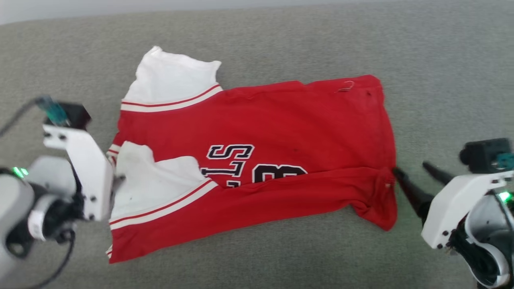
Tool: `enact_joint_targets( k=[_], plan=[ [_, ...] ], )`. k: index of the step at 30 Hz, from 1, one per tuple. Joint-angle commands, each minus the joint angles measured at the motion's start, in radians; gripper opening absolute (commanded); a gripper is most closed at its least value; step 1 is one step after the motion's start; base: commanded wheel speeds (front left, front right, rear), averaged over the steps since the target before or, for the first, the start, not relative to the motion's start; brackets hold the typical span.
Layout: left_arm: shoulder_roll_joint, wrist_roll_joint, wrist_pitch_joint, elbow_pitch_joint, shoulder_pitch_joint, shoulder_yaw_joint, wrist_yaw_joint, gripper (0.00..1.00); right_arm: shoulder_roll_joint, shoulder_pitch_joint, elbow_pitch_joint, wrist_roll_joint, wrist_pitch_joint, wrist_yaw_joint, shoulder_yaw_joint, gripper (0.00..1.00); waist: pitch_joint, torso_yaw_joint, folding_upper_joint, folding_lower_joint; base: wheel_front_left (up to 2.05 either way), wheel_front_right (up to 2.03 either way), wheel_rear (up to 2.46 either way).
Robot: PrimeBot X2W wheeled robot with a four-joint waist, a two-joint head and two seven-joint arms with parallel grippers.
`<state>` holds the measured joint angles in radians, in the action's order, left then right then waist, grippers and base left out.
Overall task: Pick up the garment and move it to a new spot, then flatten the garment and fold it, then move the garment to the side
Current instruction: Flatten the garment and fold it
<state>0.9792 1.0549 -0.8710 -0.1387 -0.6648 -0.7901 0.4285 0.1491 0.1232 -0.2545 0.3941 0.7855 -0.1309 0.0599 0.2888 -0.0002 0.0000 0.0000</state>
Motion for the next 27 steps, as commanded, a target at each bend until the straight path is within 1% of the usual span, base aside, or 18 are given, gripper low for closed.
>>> enact_joint_targets(
  k=[1, 3, 4, 8, 12, 13, 18, 19, 21, 23, 27],
  plan=[
    [-0.002, -0.009, 0.003, 0.009, -0.02, 0.005, -0.012, 1.0, -0.01, -0.002, -0.019, -0.005, -0.028, 0.0, -0.001, 1.0, -0.002, -0.022, 0.0, 0.0, 0.0, 0.0, 0.0],
    [0.002, -0.028, 0.011, 0.045, -0.06, 0.012, -0.043, 1.0, -0.029, 0.013, -0.046, -0.024, -0.107, 0.001, 0.008, 1.0, 0.0, -0.051, 0.0, 0.0, 0.0, 0.0, 0.0],
    [0.001, -0.042, 0.019, 0.068, -0.081, 0.013, -0.066, 1.0, -0.04, 0.021, -0.055, -0.034, -0.15, 0.0, 0.01, 1.0, 0.001, -0.068, 0.0, 0.0, 0.0, 0.0, 0.0],
    [-0.023, -0.067, 0.053, 0.189, -0.154, 0.021, -0.135, 1.0, -0.072, 0.048, -0.06, -0.066, -0.32, 0.001, -0.002, 1.0, 0.011, -0.139, 0.0, 0.0, 0.0, 0.0, 0.0],
    [-0.05, -0.096, 0.105, 0.331, -0.233, 0.032, -0.224, 1.0, -0.085, 0.069, -0.033, -0.108, -0.452, 0.0, -0.05, 1.0, 0.035, -0.212, 0.0, 0.0, 0.0, 0.0, 0.0],
    [-0.053, -0.1, 0.12, 0.365, -0.248, 0.039, -0.235, 1.0, -0.086, 0.075, -0.023, -0.105, -0.474, 0.001, -0.064, 1.0, 0.042, -0.233, 0.0, 0.0, 0.0, 0.0, 0.0],
    [-0.077, -0.123, 0.175, 0.549, -0.329, 0.046, -0.311, 1.0, -0.094, 0.096, 0.022, -0.084, -0.548, 0.0, -0.115, 1.0, 0.085, -0.305, 0.0, 0.0, 0.0, 0.0, 0.0],
    [-0.074, -0.144, 0.187, 0.577, -0.344, 0.036, -0.331, 1.0, -0.095, 0.096, 0.03, -0.075, -0.557, 0.0, -0.118, 1.0, 0.094, -0.317, 0.0, 0.0, 0.0, 0.0, 0.0],
    [-0.085, -0.146, 0.2, 0.643, -0.366, 0.04, -0.347, 1.0, -0.095, 0.1, 0.042, -0.069, -0.568, 0.0, -0.125, 1.0, 0.111, -0.336, 0.0, 0.0, 0.0, 0.0, 0.0],
    [-0.092, -0.17, 0.189, 0.704, -0.389, 0.023, -0.359, 1.0, -0.097, 0.107, 0.049, -0.058, -0.579, 0.0, -0.135, 1.0, 0.128, -0.348, 0.0, 0.0, 0.0, 0.0, 0.0],
    [-0.117, -0.185, 0.179, 0.811, -0.441, 0.013, -0.365, 1.0, -0.09, 0.112, 0.055, -0.039, -0.578, 0.0, -0.149, 1.0, 0.163, -0.364, 0.0, 0.0, 0.0, 0.0, 0.0]
  ],
)
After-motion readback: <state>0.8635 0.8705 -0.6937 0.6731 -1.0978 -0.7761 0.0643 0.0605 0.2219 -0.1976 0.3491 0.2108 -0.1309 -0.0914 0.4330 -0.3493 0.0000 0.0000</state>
